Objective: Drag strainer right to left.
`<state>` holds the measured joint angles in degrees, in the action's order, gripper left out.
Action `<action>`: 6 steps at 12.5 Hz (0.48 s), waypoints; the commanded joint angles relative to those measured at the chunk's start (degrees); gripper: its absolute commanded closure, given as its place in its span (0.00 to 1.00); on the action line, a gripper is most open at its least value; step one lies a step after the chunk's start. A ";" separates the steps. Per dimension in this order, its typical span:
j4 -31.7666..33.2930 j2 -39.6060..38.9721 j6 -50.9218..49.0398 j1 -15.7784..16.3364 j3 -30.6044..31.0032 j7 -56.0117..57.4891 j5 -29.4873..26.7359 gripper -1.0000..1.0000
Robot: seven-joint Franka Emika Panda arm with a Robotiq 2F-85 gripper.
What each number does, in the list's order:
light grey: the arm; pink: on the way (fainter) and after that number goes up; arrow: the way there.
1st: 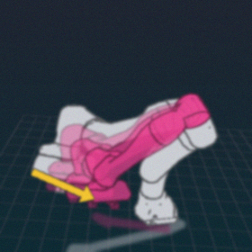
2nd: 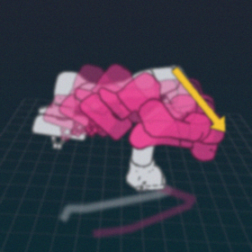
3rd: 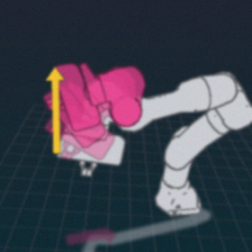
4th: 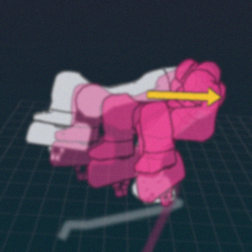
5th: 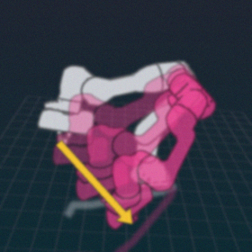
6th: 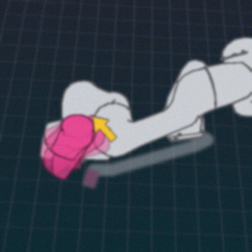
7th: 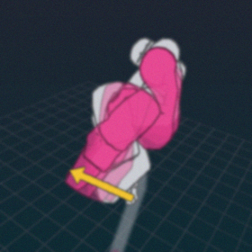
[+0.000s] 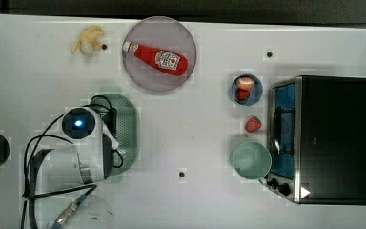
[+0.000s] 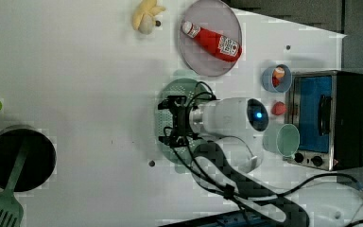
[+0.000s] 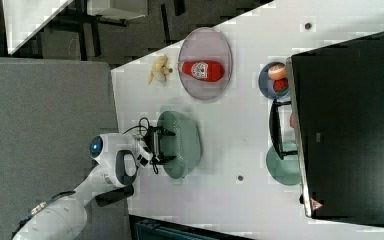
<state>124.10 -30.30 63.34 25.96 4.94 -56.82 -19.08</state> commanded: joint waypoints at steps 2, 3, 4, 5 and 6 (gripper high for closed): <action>-5.50 -2.93 -0.73 3.84 2.19 -6.00 -0.43 0.00; -6.82 -3.44 -0.74 4.65 2.19 -7.19 -0.61 0.00; -8.03 -3.91 -1.59 5.48 2.23 -8.64 -0.78 0.00; -9.10 -4.30 -2.45 6.35 2.22 -9.53 -0.78 0.00; -10.11 -4.64 -2.62 7.11 2.22 -9.97 -0.79 0.00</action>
<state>115.15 -35.84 61.10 30.83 6.18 -63.56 -19.47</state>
